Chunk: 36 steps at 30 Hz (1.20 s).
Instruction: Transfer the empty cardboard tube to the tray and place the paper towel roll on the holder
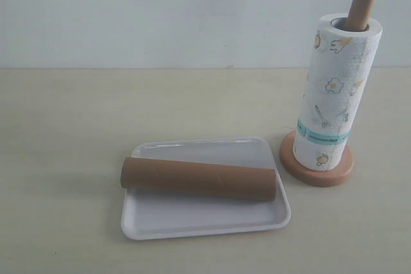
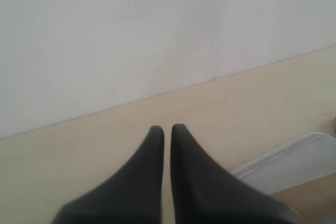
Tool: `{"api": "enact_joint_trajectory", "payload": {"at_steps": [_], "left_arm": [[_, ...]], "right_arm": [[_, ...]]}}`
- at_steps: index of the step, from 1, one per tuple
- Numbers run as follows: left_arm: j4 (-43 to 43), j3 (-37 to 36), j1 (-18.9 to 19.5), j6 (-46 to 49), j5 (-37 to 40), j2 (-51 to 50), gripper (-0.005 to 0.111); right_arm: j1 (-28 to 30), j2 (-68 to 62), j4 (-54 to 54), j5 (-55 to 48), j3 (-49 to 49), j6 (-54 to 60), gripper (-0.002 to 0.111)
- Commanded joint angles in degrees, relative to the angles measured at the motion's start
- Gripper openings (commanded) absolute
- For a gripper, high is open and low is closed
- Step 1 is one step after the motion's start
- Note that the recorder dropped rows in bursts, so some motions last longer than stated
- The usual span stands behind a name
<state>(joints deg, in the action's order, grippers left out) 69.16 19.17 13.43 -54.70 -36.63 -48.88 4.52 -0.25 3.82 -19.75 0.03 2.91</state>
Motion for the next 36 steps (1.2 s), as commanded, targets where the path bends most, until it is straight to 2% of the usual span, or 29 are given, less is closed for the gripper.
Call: {"api": "enact_joint_trajectory", "payload": {"at_steps": [1,9,36], "left_arm": [[-0.78,-0.25,0.14,0.2,0.21,0.51,0.004],[-0.78,-0.25,0.14,0.2,0.21,0.51,0.004],[-0.78,-0.25,-0.26,0.2,0.68,0.95,0.004]], "right_arm": [[0.08,0.25,0.03,0.02,-0.03,0.04,0.0],[-4.57,0.25,-0.1,-0.32,-0.03,0.18,0.0],[-4.66,0.25,-0.12,-0.21,-0.03,0.05,0.0]]}}
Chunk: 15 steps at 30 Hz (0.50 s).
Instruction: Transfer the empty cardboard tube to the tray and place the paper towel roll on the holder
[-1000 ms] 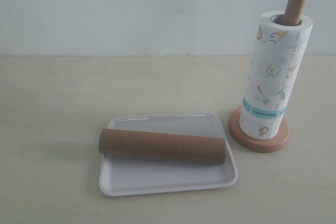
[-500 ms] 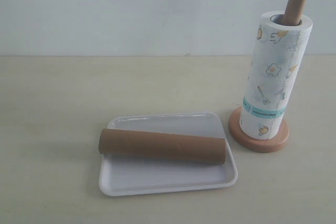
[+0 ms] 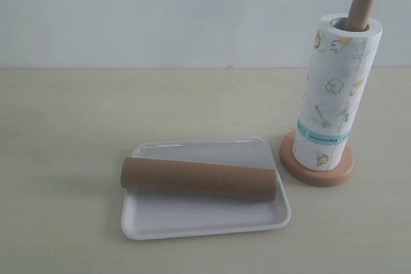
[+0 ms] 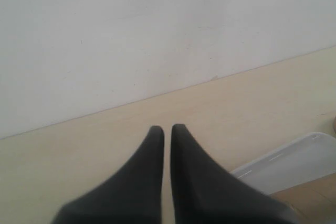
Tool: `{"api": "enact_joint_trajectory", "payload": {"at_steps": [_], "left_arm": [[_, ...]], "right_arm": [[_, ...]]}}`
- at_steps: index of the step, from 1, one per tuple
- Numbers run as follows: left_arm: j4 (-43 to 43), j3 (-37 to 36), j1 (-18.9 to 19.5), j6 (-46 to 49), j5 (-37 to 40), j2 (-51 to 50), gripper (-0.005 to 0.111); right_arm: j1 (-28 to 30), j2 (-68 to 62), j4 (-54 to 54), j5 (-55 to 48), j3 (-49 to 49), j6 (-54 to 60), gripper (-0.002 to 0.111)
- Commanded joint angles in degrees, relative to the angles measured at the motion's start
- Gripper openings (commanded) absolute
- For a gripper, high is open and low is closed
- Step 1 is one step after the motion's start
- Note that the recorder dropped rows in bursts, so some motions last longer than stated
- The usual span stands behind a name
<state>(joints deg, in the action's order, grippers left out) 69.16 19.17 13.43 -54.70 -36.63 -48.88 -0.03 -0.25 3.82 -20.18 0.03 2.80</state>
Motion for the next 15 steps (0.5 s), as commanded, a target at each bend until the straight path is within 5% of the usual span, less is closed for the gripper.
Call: {"api": "enact_joint_trajectory", "payload": {"at_steps": [1,6,15], "left_arm": [[-0.78,-0.25,-0.56,0.2,1.3,1.88,0.004],[-0.36,-0.25,-2.74,-3.37,5.35,12.44,0.004],[-2.14,-0.25,-3.28,-35.45,6.96,29.91,0.004]], "right_arm": [[-0.12,0.25,-0.12,0.22,-0.03,0.16,0.0],[-0.12,0.25,-0.12,0.22,-0.03,0.16,0.0],[-0.12,0.25,-0.12,0.22,-0.03,0.16,0.0]]}}
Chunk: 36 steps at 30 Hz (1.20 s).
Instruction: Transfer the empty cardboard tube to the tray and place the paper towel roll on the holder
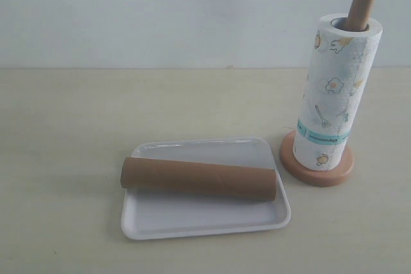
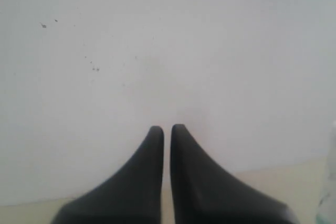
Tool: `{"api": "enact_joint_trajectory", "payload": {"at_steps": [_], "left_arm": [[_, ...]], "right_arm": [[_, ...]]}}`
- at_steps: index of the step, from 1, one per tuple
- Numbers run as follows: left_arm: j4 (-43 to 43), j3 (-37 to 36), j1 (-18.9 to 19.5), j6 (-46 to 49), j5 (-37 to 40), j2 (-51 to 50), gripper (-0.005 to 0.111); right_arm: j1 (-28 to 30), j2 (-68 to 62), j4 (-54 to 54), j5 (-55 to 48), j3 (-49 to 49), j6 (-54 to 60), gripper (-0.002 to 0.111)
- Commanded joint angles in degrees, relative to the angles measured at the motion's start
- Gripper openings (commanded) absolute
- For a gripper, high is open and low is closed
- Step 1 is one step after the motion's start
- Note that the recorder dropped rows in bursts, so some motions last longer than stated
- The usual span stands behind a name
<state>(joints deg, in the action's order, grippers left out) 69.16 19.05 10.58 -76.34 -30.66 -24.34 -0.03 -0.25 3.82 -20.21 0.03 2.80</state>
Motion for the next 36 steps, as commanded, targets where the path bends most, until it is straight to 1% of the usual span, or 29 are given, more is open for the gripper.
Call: {"api": "enact_joint_trajectory", "payload": {"at_steps": [1,3,5,7,8,9,11,12,13,14,15,16,17,18,19,21,26,27,28,30,32,34,36], "left_arm": [[-3.4,0.0,-0.44,-16.18,0.98,6.62,0.004],[-7.28,0.0,-0.44,-20.82,0.16,8.55,0.004],[-11.13,0.0,-0.44,-21.59,0.08,9.49,0.004],[-14.77,0.0,-0.67,-20.12,0.08,9.79,0.004],[-16.31,0.0,-0.92,-16.59,0.42,9.79,0.004],[-17.99,0.0,-1.36,-10.63,0.66,9.79,0.004],[-20.37,-0.4,-2.05,4.57,0.76,9.79,0.004],[-22.16,-1.07,-2.73,17.87,0.89,9.79,0.004],[-24.32,-1.81,-3.46,27.58,1.32,9.79,0.004],[-28.02,-2.99,-4.1,39.31,2.1,9.79,0.004],[-32.97,-4.34,-4.97,50.28,2.92,9.79,0.004],[-37.7,-5.79,-5.91,58.28,3.82,9.79,0.004],[-44.28,-7.29,-6.85,66.9,4.21,9.79,0.004],[-50.92,-8.77,-7.85,73.67,4.37,9.79,0.004],[-61.07,-11.2,-9.35,81.99,4.72,9.79,0.004],[-65.91,-14.01,-10.61,83.19,6.09,9.79,0.004],[-65.91,-18.01,-10.6,75.78,7.86,9.79,0.004],[-65.91,-18.37,-10.6,74.37,9.99,9.79,0.004],[-65.91,-18.47,-10.6,73.63,14.65,11.06,0.004],[-65.91,-18.47,-10.6,73.63,23.24,15.4,0.004],[-65.91,-18.47,-10.48,73.63,29.99,20.09,0.004],[-65.91,-18.47,-10.48,73.63,35.34,23.24,0.004],[-65.91,-18.47,-10.48,73.63,39.58,24.34,0.004]], "right_arm": [[-0.12,0.25,-0.12,0.26,-0.03,0.16,0.0],[-0.12,0.25,-0.12,0.26,-0.03,0.16,0.0],[-0.12,0.25,0.0,0.26,-0.03,0.16,0.0],[-0.12,0.25,0.0,0.26,-0.03,0.16,0.0],[-0.12,0.25,0.0,0.26,-0.03,0.16,0.0],[-0.12,0.25,0.0,0.26,-0.03,0.16,0.0],[-0.12,0.25,0.0,0.26,-0.03,0.16,0.0],[-0.12,0.25,0.0,0.26,-0.03,0.16,0.0],[-0.12,0.25,0.0,0.26,-0.03,0.16,0.0],[-0.12,0.25,0.0,0.26,-0.03,0.16,0.0],[-0.12,0.25,0.0,0.26,-0.03,0.16,0.0],[-0.12,0.25,0.0,0.26,-0.03,0.16,0.0],[-0.12,0.25,0.0,0.26,-0.03,0.16,0.0],[-0.12,0.25,0.0,0.26,-0.03,0.16,0.0],[-0.12,0.25,0.0,0.26,-0.03,0.16,0.0],[-0.12,0.25,0.0,0.26,-0.03,0.16,0.0],[-0.12,0.25,0.0,0.26,-0.03,0.16,0.0],[-0.12,0.25,0.0,0.26,-0.03,0.16,0.0],[-0.12,0.25,0.0,0.26,-0.03,0.16,0.0],[-0.12,0.25,0.0,0.26,-0.03,0.16,0.0],[-0.12,0.25,0.0,0.26,-0.03,0.16,0.0],[-0.12,0.25,0.0,0.26,-0.03,0.16,0.0],[-0.12,0.25,0.0,0.26,-0.03,0.16,0.0]]}}
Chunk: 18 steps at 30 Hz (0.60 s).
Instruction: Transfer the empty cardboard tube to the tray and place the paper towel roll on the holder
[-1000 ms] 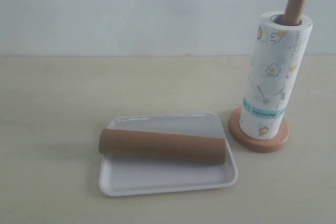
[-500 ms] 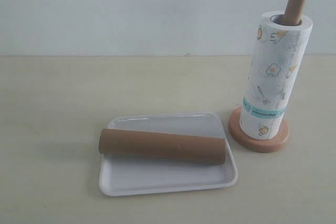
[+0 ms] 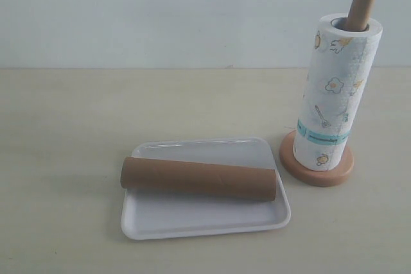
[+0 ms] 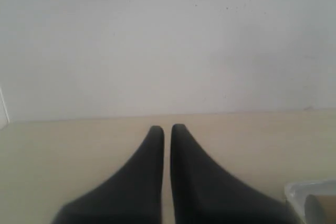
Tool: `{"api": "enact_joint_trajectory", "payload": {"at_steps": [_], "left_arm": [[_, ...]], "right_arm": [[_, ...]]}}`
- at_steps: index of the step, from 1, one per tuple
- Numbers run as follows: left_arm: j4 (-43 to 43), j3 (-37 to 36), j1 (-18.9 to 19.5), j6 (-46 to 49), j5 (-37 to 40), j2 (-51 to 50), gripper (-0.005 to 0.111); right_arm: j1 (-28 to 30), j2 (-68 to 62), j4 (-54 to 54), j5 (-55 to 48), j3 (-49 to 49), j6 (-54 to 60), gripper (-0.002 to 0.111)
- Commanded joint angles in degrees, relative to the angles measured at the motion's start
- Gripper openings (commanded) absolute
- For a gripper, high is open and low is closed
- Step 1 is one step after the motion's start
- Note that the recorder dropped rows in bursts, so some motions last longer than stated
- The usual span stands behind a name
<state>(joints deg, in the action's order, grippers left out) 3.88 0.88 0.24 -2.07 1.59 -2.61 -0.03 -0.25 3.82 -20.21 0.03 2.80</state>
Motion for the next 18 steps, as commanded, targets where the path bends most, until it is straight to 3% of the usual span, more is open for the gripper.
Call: {"api": "enact_joint_trajectory", "payload": {"at_steps": [1,5,18], "left_arm": [[-0.63,-0.3,-0.13,-0.64,8.51,2.61,0.004],[-0.11,-0.43,-0.13,-0.42,13.68,2.61,0.004],[-0.3,-0.88,-0.13,2.58,15.36,2.61,0.004]], "right_arm": [[-0.12,0.25,0.0,0.26,-0.03,0.16,0.0],[-0.12,0.25,0.0,0.26,-0.03,0.16,0.0],[-0.12,0.25,0.29,1.39,-0.03,0.16,0.0]]}}
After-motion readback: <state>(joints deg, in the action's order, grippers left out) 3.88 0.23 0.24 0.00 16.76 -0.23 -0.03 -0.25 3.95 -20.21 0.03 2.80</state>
